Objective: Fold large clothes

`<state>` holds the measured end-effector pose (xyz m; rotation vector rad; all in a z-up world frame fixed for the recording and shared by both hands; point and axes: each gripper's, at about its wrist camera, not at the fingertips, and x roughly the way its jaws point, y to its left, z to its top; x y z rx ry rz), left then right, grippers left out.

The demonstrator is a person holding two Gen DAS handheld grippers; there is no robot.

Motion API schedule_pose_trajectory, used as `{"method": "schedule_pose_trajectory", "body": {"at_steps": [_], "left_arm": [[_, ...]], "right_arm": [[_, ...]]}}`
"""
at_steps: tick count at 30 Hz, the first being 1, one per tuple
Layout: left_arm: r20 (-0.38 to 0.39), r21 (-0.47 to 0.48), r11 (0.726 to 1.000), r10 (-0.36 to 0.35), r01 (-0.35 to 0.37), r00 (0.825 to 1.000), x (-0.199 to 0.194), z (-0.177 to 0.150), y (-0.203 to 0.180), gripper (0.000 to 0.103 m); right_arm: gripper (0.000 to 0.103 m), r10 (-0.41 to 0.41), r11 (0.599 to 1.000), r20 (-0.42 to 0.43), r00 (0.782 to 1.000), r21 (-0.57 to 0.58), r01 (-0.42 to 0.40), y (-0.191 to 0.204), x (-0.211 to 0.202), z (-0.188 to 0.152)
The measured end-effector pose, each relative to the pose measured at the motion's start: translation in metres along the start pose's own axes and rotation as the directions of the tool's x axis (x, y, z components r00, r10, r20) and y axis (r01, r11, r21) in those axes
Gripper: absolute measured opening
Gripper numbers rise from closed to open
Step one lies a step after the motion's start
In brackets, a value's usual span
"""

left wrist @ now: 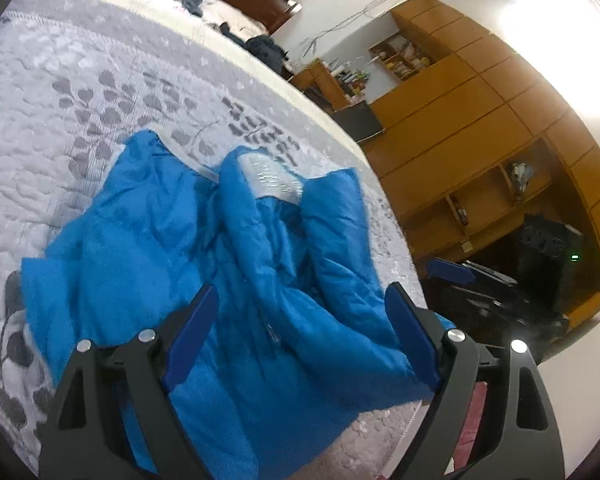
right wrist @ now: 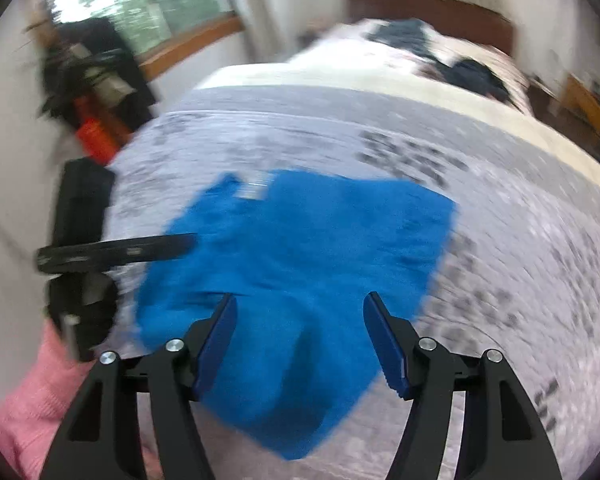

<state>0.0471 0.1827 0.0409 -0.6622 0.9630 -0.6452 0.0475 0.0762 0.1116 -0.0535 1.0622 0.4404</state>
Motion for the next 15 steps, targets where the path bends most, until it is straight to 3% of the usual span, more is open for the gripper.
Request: {"method": "schedule_pose_trajectory", "body": {"at_steps": [4,7,15], "left_arm": [[0.003,-0.011,1.0,-0.018,0.018,1.0,0.012,0.007,0.004,0.084],[0.002,0.002,0.999,-0.044,0.044,0.999,0.02,0.014,0.002,0.084],[-0.042,0.033,0.994,-0.101,0.103,0.994,0.043,0.021,-0.006,0.085]], "right_arm": [[0.066,0.0,0.996,-0.072,0.997,0.09,0.007,-0.03,0.033,-0.005],[0.065,0.107,0.99,-0.122,0.987,0.104,-0.094,-0.028,0.06,-0.01],[0.064,0.108,0.991,-0.097,0.989,-0.067,-0.115,0.019,0.069,-0.014]]}}
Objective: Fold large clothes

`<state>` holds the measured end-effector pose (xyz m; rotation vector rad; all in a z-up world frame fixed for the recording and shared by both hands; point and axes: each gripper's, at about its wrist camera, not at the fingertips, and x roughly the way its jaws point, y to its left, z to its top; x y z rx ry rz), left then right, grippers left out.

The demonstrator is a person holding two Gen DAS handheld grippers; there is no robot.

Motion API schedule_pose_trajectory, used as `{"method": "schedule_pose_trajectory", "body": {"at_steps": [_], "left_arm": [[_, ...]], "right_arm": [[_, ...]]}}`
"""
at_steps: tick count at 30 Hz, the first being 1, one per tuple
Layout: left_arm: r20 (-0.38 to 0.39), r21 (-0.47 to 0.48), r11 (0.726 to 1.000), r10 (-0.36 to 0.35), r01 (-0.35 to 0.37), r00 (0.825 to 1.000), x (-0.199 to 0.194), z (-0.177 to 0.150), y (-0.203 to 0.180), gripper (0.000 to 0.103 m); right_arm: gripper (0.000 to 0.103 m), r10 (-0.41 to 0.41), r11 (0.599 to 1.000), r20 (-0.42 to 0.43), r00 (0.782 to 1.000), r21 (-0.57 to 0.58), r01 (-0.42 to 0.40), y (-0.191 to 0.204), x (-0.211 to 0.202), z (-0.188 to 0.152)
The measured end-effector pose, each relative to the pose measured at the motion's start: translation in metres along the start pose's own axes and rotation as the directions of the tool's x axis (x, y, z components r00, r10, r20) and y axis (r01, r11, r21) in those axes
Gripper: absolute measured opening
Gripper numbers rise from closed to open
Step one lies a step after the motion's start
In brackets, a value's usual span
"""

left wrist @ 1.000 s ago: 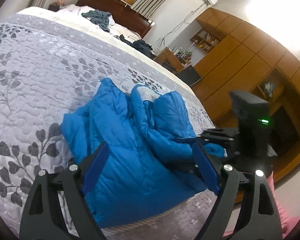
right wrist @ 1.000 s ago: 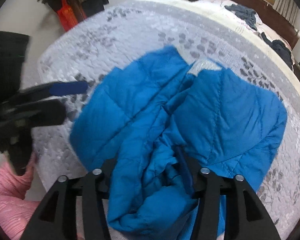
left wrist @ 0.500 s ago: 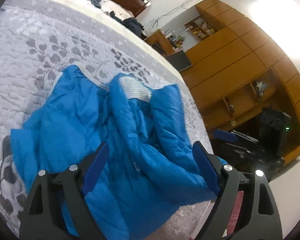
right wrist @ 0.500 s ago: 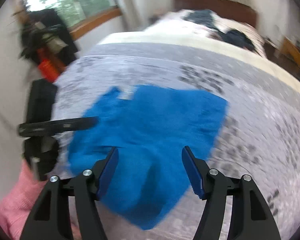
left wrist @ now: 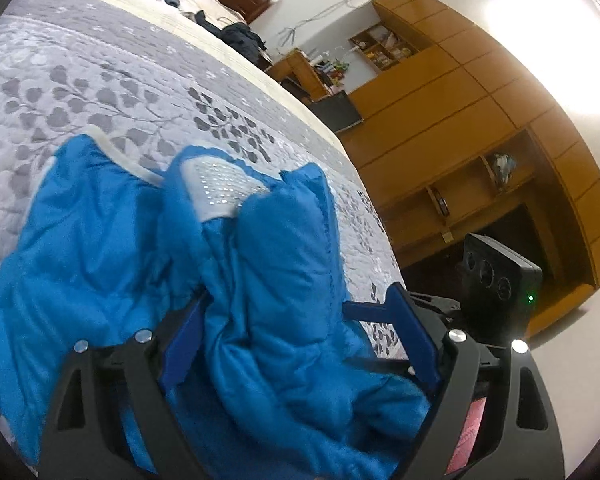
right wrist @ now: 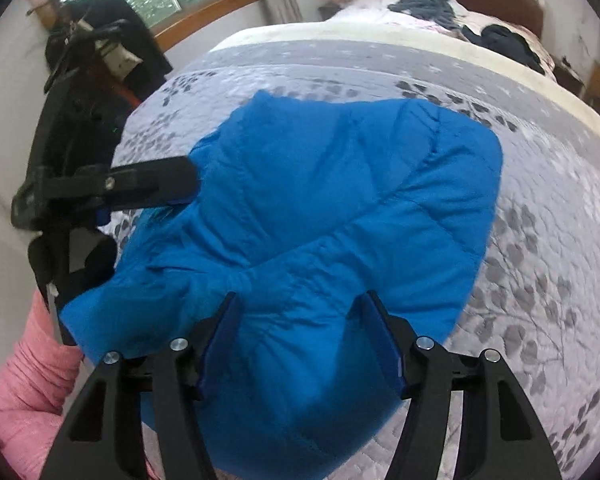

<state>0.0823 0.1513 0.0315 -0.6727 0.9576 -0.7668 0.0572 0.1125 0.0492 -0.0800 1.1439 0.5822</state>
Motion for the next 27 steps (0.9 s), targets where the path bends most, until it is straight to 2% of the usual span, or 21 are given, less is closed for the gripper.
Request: {"method": "schedule_pose_trajectory", "body": {"at_steps": [2,4,9,12,15,17,18,20,24,27], "left_arm": [[-0.011,0.002,1.0,0.011,-0.011,1.0,0.004,0.0,0.002,0.085],[-0.037,-0.006,0.997,0.075,-0.076,0.996,0.01,0.001,0.005,0.083],[-0.03,-0.041,0.998,0.039,-0.04,0.999,0.012,0.006,0.013,0.083],[-0.04,-0.014,0.998,0.067,-0.068,0.997,0.02,0.008,0.002,0.08],[-0.042,0.037,0.993,0.111,-0.109,0.993,0.027,0.006,-0.013,0.067],[-0.04,0.067,0.983,0.173,-0.17,0.984,0.03,0.004,-0.02,0.041],[-0.037,0.076,0.976,0.208,-0.205,0.977,0.032,0.003,-0.022,0.039],[-0.025,0.058,0.976,0.214,-0.212,0.977,0.033,0.002,-0.021,0.027],[0.016,0.068,0.977,0.203,-0.204,0.979,0.03,-0.001,-0.027,0.019],[0.056,0.122,0.978,0.163,-0.169,0.985,0.02,-0.004,-0.044,0.016]], "right_arm": [[0.064,0.012,1.0,0.0,1.0,-0.003,-0.012,-0.001,0.001,0.0],[0.064,0.034,0.999,0.007,0.999,0.004,-0.034,-0.006,0.001,-0.002],[0.064,0.046,0.999,0.015,0.999,-0.003,-0.046,-0.01,0.002,-0.004],[0.064,0.048,0.999,0.015,0.999,-0.003,-0.048,-0.01,0.003,-0.003],[0.064,0.053,0.999,0.027,0.998,0.004,-0.053,-0.013,0.002,-0.005],[0.064,0.063,0.998,0.042,0.997,0.014,-0.064,-0.018,-0.001,-0.007],[0.064,0.068,0.997,0.049,0.996,0.018,-0.069,-0.021,-0.002,-0.008],[0.064,0.09,0.995,0.066,0.994,0.031,-0.092,-0.027,-0.007,-0.011],[0.064,0.16,0.983,0.137,0.978,0.065,-0.17,-0.039,-0.03,-0.024],[0.064,0.168,0.976,0.217,0.962,0.103,-0.194,-0.055,-0.053,-0.036]]}}
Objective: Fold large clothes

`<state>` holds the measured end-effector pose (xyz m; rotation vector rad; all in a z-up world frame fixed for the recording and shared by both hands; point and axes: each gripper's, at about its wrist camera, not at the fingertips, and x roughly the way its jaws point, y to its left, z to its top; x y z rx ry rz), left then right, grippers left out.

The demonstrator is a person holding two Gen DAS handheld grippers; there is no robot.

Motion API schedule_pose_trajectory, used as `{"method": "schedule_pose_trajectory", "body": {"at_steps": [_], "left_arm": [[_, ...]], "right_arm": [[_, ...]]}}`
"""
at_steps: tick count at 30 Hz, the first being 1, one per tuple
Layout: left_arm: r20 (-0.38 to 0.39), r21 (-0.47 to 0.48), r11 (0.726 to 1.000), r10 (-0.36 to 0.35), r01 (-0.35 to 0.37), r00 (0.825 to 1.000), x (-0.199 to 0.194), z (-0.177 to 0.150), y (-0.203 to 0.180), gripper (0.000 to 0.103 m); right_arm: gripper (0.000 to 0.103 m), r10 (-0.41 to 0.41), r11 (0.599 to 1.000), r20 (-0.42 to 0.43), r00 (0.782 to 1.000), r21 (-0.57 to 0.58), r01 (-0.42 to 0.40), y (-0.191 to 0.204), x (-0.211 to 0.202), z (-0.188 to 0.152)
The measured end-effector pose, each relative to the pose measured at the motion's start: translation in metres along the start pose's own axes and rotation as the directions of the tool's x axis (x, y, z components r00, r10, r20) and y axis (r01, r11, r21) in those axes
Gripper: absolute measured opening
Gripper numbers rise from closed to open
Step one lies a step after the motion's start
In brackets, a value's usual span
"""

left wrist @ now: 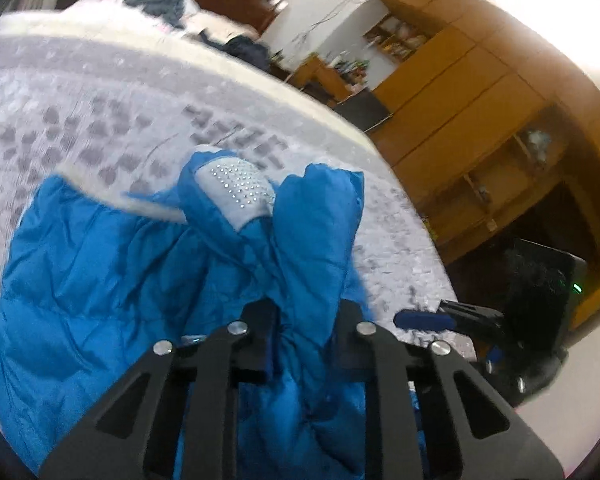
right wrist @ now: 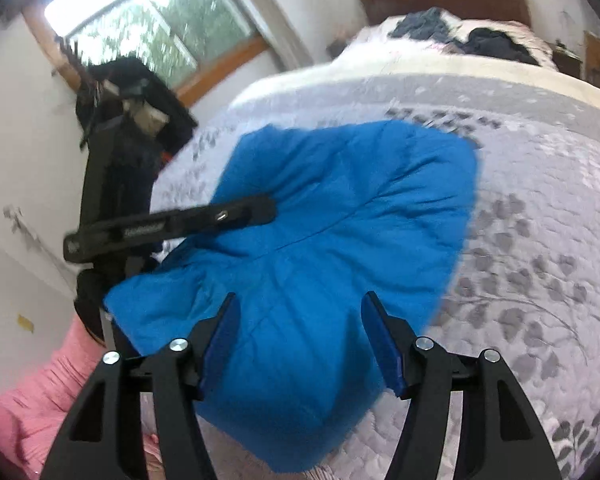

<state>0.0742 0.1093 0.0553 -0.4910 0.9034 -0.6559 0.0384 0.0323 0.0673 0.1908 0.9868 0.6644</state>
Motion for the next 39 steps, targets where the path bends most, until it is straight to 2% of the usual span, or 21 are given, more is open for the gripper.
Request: {"method": "schedule_pose_trajectory", "body": {"at_steps": [6,10,13,17,21,24,26,28,31,35,39], "left_arm": [[0.082,0.101,0.989,-0.115,0.106,0.99,-0.041,0.003,-0.034,0.014],[0.148,0.154,0.977,-0.172,0.149,0.974,-0.084,0.001,-0.044,0.014],[0.196,0.137,0.976,-0.193,0.168,0.962,-0.116,-0.001,-0.03,0.014],[0.252,0.042,0.986,-0.167,0.162,0.953,-0.145,-0.012,0.02,0.014],[0.22,-0.087,0.98,-0.156,0.178,0.963,-0.138,-0.03,0.074,0.014],[0.194,-0.165,0.97,-0.143,0.176,0.971,-0.126,-0.045,0.11,0.014],[0.192,-0.188,0.963,-0.155,0.192,0.969,-0.121,-0.05,0.126,0.016],[0.186,-0.191,0.964,-0.149,0.185,0.971,-0.117,-0.052,0.133,0.018],[0.168,-0.172,0.974,-0.118,0.147,0.979,-0.108,-0.054,0.138,0.023],[0.162,-0.21,0.966,-0.121,0.154,0.979,-0.108,-0.054,0.149,0.03],[0.19,-0.199,0.977,-0.034,0.073,0.981,-0.139,-0.054,0.134,0.036]], "right_arm": [[0.065,0.02,0.996,0.106,0.994,0.084,-0.029,-0.028,-0.037,-0.003],[0.065,0.027,0.996,0.115,0.993,0.077,-0.036,-0.026,-0.037,-0.001],[0.065,0.04,0.998,0.105,0.994,0.052,-0.045,-0.017,-0.031,0.001],[0.066,0.059,0.998,0.072,0.996,-0.009,-0.059,0.006,-0.018,0.004],[0.068,0.061,0.996,0.005,0.998,-0.066,-0.06,0.035,0.005,0.007],[0.068,0.006,0.996,-0.075,0.997,-0.09,-0.013,0.053,0.033,0.006],[0.068,-0.036,0.995,-0.122,0.992,-0.098,0.024,0.06,0.051,0.003],[0.073,-0.05,0.994,-0.138,0.989,-0.103,0.036,0.064,0.06,0.0],[0.075,-0.093,0.991,-0.134,0.987,-0.112,0.078,0.065,0.067,-0.002],[0.077,-0.134,0.986,-0.138,0.981,-0.123,0.117,0.069,0.071,-0.005],[0.076,-0.107,0.991,-0.135,0.985,-0.096,0.095,0.068,0.062,-0.004]]}}
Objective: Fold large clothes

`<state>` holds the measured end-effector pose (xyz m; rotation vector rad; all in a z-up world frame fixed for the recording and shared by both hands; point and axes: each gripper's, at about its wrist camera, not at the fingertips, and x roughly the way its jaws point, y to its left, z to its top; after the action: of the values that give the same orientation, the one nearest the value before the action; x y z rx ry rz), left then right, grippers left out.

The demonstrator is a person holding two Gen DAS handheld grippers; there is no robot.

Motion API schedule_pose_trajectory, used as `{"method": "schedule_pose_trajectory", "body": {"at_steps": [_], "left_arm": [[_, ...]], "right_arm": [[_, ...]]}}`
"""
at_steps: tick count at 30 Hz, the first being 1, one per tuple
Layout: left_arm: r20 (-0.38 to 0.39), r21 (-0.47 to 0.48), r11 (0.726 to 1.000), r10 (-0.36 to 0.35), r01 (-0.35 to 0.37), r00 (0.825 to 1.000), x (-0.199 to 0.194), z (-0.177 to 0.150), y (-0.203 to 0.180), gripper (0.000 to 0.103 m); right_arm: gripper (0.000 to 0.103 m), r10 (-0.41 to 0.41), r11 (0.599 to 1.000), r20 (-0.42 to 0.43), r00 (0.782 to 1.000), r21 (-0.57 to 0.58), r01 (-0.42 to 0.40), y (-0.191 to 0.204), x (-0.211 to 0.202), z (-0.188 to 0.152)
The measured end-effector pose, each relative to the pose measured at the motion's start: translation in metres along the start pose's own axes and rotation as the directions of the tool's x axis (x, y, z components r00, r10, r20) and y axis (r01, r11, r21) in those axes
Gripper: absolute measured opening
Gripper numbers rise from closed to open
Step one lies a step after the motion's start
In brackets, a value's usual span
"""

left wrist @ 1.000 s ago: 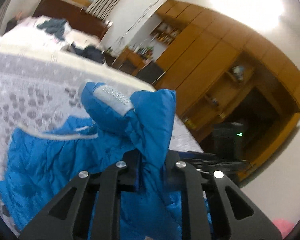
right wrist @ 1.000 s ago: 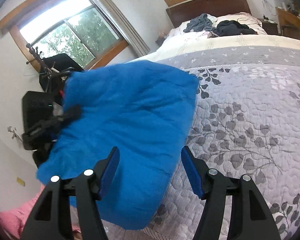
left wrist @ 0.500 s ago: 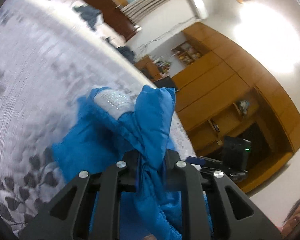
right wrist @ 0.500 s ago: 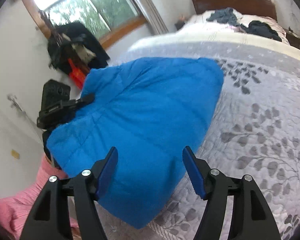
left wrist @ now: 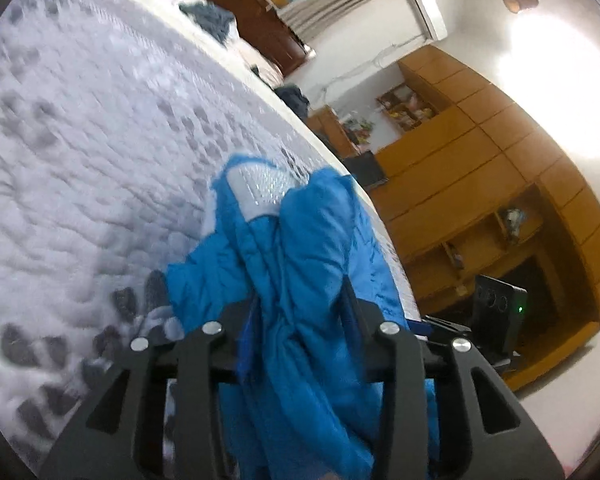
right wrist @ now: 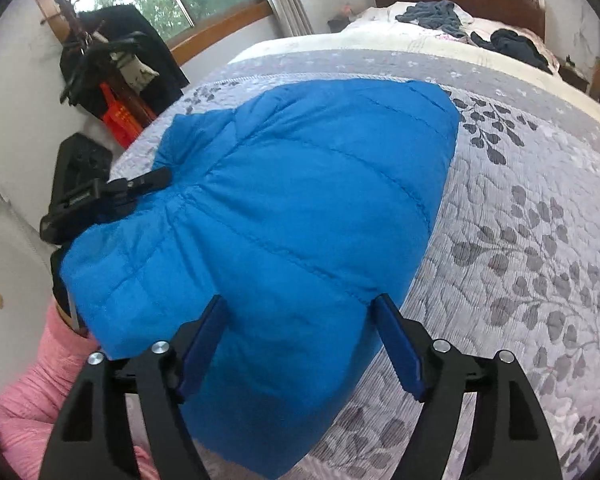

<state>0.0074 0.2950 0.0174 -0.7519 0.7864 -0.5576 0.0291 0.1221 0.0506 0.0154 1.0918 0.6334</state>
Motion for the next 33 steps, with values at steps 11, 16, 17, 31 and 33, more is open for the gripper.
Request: {"method": "schedule_pose_trajectory", "body": {"at_steps": [11,16,17,31,33], "left_arm": [[0.003,0.227,0.972,0.065,-0.064,0.998,-0.061,-0.054,-0.114,0.062],[-0.095,0.172,0.976,0.152,-0.134,0.984,-0.038,-0.06,-0.11,0.063],[-0.103,0.156,0.979,0.149,-0.132,0.983,-0.036,-0.061,-0.107,0.056],[-0.15,-0.108,0.992,0.045,-0.062,0.988,-0.045,-0.086,-0.028,0.009],[-0.165,-0.122,0.99,0.048,-0.068,0.985,-0.038,-0.092,-0.015,0.009]], "right_arm": [[0.076,0.019,1.0,0.021,1.0,-0.01,-0.019,0.006,-0.031,-0.018],[0.076,0.049,0.999,0.019,0.999,0.002,-0.049,0.004,-0.027,-0.024],[0.076,0.052,0.999,0.017,0.999,0.004,-0.052,0.003,-0.027,-0.025],[0.076,0.048,0.999,-0.058,0.997,-0.012,-0.049,0.001,-0.001,-0.028],[0.076,0.056,0.998,-0.076,0.996,-0.013,-0.058,0.001,0.006,-0.028]]}}
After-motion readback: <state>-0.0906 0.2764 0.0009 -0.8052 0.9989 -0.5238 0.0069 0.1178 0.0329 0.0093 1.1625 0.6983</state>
